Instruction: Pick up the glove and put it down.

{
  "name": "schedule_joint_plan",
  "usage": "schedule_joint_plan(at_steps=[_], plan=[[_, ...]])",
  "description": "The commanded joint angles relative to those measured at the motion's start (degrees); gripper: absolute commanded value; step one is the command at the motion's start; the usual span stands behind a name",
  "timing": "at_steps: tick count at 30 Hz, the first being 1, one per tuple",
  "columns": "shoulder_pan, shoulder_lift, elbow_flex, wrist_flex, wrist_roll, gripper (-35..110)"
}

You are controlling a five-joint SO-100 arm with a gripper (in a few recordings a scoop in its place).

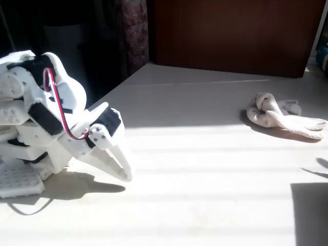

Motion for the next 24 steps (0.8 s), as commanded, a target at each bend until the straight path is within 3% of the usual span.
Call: schedule_joint_plan(at_steps=[1, 24], plan=[[0.6, 0.2, -2.6, 0.3, -0.3, 0], [0.5, 0.0, -5.7, 0.1, 0.4, 0]])
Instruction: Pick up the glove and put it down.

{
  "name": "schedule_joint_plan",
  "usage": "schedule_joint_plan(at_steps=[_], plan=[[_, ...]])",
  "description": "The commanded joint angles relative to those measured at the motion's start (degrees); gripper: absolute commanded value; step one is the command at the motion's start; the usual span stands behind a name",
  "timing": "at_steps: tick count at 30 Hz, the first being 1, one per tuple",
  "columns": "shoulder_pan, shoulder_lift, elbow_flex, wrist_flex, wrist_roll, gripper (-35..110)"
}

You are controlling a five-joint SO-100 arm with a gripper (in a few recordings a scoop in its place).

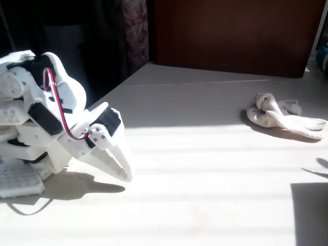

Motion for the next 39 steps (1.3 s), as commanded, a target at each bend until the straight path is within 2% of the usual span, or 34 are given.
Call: schedule_joint_plan(at_steps=[1, 12, 23, 28, 39], plan=[[0.5, -0.1, -4.7, 0.1, 0.4, 0], [0.4, -4.3, -13.8, 0.1, 0.4, 0], [-0.6, -41.3, -54.1, 0.1, 0.2, 0], [-5.4, -55.5, -71.6, 0.2, 0.3, 0], [-18.5, -83.5, -93.2, -0.4, 0.4, 0]])
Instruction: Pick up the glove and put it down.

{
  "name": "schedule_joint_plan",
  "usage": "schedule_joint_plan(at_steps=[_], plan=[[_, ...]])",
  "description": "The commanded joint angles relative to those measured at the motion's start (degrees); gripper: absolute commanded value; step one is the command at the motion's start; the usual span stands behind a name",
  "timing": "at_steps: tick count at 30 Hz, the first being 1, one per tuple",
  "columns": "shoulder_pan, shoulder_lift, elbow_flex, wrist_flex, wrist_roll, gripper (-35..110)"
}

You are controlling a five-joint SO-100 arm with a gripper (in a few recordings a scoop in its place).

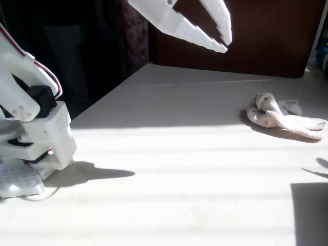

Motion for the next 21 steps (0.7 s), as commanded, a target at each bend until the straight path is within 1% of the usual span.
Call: schedule_joint_plan(at_steps=[1, 10, 21], plan=[[-3.8, -8.8, -8.3, -1.0, 0.4, 0], [-8.1, -32.6, -27.8, -10.8, 0.4, 0], [-14.1, -55.5, -44.9, -11.7, 0.4, 0]])
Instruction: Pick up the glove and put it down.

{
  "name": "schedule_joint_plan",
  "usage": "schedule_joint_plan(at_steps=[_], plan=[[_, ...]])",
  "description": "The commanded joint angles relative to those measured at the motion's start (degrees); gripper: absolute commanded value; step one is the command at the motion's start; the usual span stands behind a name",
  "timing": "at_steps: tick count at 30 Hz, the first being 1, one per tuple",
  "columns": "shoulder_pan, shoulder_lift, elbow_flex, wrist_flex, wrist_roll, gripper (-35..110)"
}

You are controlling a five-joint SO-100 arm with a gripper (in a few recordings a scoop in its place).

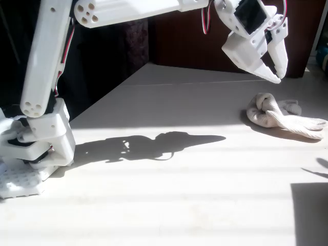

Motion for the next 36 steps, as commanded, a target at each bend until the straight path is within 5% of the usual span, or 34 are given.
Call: schedule_joint_plan(at_steps=[1, 15, 26, 36], plan=[[-2.6, -3.9, -6.7, -0.7, 0.4, 0], [-4.7, -15.6, -18.6, -0.5, 0.4, 1], [-4.8, -15.9, -18.3, 1.8, 0.4, 23], [-4.0, -18.9, -18.6, 3.2, 0.4, 24]])
